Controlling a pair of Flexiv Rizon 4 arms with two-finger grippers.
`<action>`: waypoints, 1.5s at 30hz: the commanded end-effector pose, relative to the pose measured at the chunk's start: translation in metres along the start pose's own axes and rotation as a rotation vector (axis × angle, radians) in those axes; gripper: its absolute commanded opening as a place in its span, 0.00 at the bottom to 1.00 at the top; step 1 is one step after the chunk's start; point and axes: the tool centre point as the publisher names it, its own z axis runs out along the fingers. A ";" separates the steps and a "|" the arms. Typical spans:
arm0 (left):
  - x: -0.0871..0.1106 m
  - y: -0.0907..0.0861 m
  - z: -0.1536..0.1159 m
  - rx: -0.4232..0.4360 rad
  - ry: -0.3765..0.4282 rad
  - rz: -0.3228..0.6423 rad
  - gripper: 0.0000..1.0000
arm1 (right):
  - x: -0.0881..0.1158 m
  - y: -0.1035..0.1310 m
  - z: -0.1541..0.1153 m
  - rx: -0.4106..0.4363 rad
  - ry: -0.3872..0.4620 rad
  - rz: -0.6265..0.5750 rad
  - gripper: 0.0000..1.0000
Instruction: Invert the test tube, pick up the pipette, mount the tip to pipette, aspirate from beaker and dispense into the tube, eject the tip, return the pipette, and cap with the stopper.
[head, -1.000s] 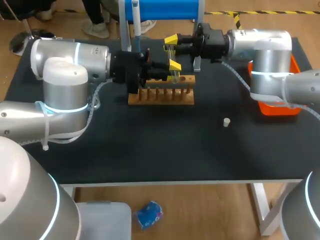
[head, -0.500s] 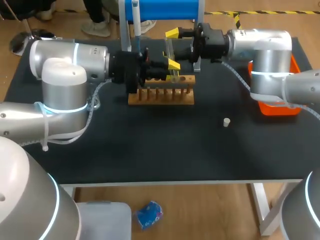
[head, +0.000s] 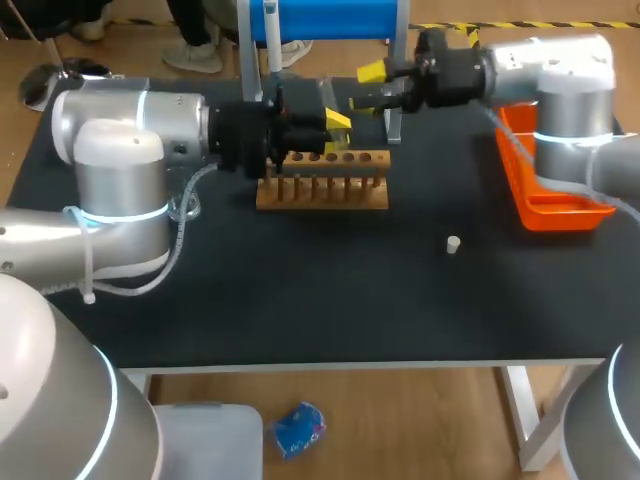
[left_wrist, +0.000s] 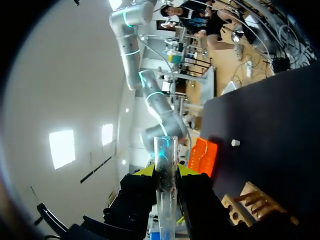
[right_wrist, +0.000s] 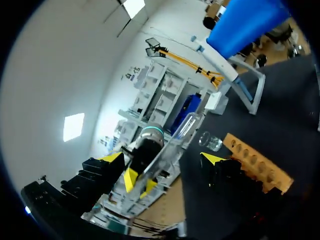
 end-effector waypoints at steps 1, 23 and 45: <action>0.000 0.003 -0.010 0.003 -0.042 -0.025 0.00 | 0.006 -0.002 -0.015 0.106 -0.169 -0.393 1.00; -0.010 0.008 -0.018 -0.078 0.111 0.036 0.00 | -0.008 -0.023 -0.044 0.095 -0.441 -0.770 1.00; -0.010 0.008 -0.018 -0.078 0.111 0.036 0.00 | -0.019 -0.064 -0.069 0.274 -0.795 -1.425 1.00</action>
